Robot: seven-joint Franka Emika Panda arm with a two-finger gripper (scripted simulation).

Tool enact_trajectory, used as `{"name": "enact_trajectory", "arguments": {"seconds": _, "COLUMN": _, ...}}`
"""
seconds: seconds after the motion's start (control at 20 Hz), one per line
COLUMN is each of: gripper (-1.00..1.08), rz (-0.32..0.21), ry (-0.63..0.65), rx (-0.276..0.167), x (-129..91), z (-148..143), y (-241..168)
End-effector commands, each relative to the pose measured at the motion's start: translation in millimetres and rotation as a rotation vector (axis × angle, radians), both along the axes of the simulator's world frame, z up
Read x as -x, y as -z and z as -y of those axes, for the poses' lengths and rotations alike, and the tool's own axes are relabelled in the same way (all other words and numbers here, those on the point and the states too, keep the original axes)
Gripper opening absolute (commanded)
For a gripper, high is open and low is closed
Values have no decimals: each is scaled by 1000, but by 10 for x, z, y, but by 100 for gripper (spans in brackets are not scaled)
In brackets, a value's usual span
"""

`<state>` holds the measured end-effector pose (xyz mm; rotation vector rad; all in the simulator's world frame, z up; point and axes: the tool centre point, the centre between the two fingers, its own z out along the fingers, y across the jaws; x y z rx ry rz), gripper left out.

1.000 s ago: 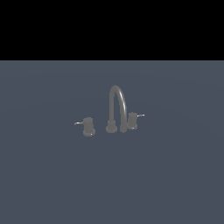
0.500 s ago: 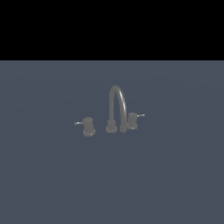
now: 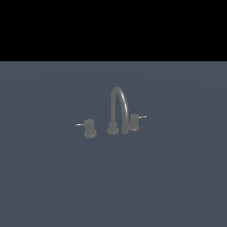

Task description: Turn on the faucet by rotating a designated handle.

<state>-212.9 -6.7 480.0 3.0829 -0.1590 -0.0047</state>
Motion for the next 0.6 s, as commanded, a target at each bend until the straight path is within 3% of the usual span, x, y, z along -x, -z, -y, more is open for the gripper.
{"name": "enact_trajectory", "arguments": {"seconds": 0.0, "gripper": -100, "rz": 2, "ry": 38, "rx": -2, "x": -143, "z": 17, "y": 57}}
{"name": "enact_trajectory", "arguments": {"seconds": 0.55, "gripper": -100, "rz": 13, "ry": 276, "rx": -12, "x": -998, "z": 159, "y": 535}}
